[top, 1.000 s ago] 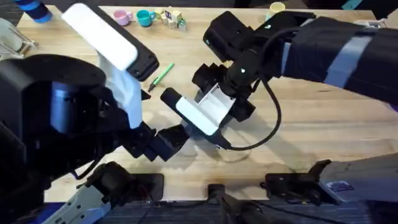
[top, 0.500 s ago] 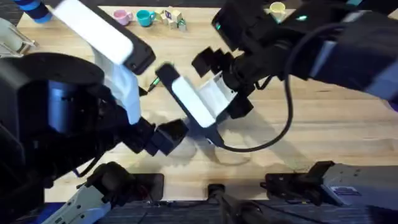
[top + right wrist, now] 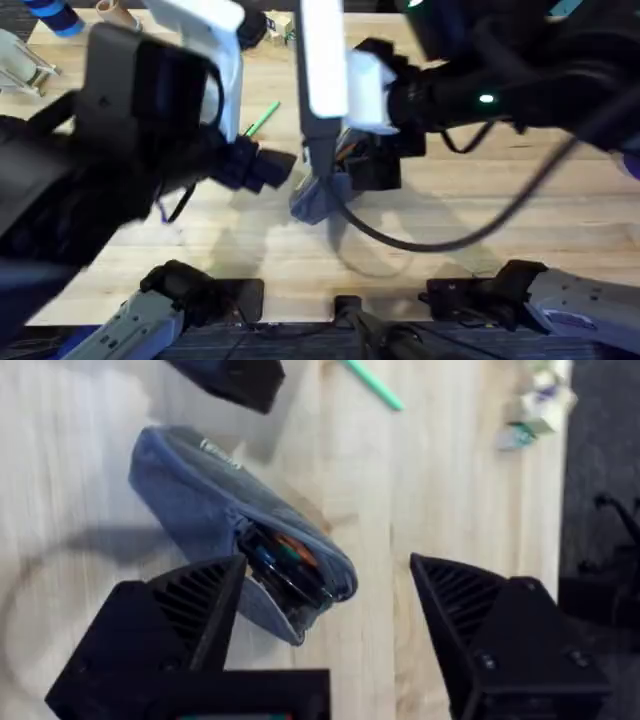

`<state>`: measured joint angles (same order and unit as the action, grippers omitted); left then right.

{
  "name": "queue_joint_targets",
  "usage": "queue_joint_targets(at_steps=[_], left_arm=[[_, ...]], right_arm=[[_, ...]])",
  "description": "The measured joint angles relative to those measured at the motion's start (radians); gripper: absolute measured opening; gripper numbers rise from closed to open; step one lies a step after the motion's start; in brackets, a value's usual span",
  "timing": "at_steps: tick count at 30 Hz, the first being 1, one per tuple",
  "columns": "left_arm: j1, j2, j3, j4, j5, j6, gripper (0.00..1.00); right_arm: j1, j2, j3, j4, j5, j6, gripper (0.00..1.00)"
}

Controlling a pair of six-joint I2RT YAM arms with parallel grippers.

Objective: Unzip the bag, pick up the pens from the table one at a time and place them inside, then zip the bag closed.

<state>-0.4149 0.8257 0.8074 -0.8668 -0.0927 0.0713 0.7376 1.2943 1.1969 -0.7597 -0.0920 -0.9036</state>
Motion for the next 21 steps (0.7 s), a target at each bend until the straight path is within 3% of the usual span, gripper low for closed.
queue_joint_targets(at_steps=[6, 10, 13, 21], left_arm=[[0.177, 0.168, 0.0, 0.166, 0.08, 0.055, 0.991], [0.266, 0.277, 0.0, 0.268, 0.138, 0.093, 0.991], [0.288, 0.353, 0.0, 0.33, 0.164, 0.143, 0.991], [0.288, 0.554, 0.0, 0.499, 0.201, 0.256, 0.993]], right_arm=[[-0.001, -0.114, 0.0, -0.004, 0.028, 0.142, 0.996], [-0.002, -0.16, 0.0, -0.01, 0.036, 0.221, 0.997], [-0.003, -0.182, 0.0, -0.018, 0.041, 0.252, 0.996], [-0.003, -0.191, 0.0, -0.034, 0.048, 0.277, 0.997]])
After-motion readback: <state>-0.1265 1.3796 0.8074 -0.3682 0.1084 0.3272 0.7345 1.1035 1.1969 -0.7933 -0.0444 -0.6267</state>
